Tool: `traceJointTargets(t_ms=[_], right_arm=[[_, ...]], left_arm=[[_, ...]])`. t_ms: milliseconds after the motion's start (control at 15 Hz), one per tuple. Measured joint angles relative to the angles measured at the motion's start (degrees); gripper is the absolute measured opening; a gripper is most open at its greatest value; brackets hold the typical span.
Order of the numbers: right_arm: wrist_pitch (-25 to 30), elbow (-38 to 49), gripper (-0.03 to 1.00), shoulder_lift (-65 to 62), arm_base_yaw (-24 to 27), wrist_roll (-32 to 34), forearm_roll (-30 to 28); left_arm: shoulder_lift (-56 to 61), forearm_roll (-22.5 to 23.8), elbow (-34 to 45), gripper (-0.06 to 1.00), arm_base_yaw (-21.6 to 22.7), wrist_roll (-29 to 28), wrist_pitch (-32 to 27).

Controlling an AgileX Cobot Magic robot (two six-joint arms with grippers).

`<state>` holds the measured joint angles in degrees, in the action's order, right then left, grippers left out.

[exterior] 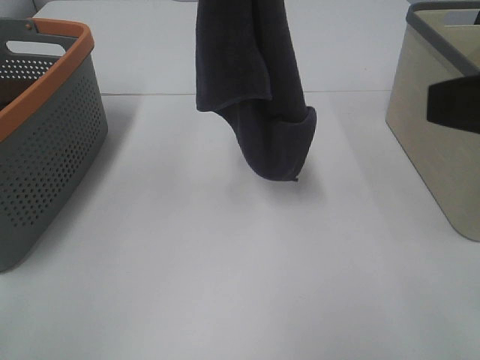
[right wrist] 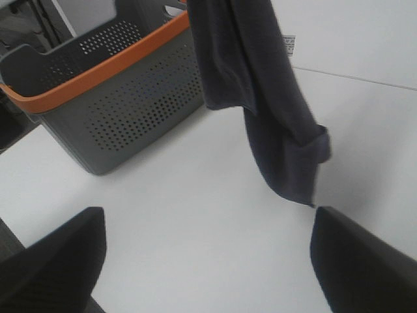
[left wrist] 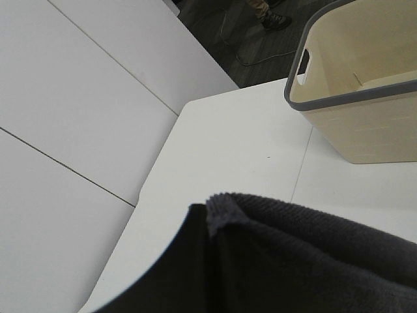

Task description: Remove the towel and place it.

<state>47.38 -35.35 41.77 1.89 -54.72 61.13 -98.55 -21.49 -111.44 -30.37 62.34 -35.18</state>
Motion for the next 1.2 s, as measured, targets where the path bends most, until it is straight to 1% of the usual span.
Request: traceJointTargets(t_ms=[67,200,267,333,467,533,667,800,933,1200], right_arm=[[-0.06,0.00,0.76,6.25,0.00,-10.54,9.11],[-0.29,0.00,0.76,12.26,-0.86,-18.56,14.73],[-1.26,0.00,0.76,15.07,-2.81,-21.49,16.50],[-4.35,-0.06,0.76,17.76,-5.61,-23.61,17.65],[-11.63,-1.89,0.76,23.66,-12.49,-26.70,18.16],[-13.75,-3.55,0.76,26.18,-15.13,-28.25,18.39],[-15.41,-6.53,0.76,29.97,-18.05,-30.37,18.79],[-15.58,-10.89,0.76,34.89,-20.00,-32.49,19.02],[-15.24,-14.78,0.76,38.90,-20.45,-34.78,19.19],[-8.88,-20.23,0.75,43.77,-20.51,-38.27,22.17]], left_arm=[[0.00,0.00,0.00,0.00,0.00,0.00,0.00],[0.00,0.00,0.00,0.00,0.00,0.00,0.00],[0.00,0.00,0.00,0.00,0.00,0.00,0.00],[0.00,0.06,0.00,0.00,0.00,0.00,0.00],[0.00,0.57,0.00,0.00,0.00,0.00,0.00],[0.00,0.92,0.00,0.00,0.00,0.00,0.00],[0.00,1.15,0.00,0.00,0.00,0.00,0.00],[0.00,1.26,0.00,0.00,0.00,0.00,0.00],[0.00,1.32,0.00,0.00,0.00,0.00,0.00],[0.00,1.32,0.00,0.00,0.00,0.00,0.00]])
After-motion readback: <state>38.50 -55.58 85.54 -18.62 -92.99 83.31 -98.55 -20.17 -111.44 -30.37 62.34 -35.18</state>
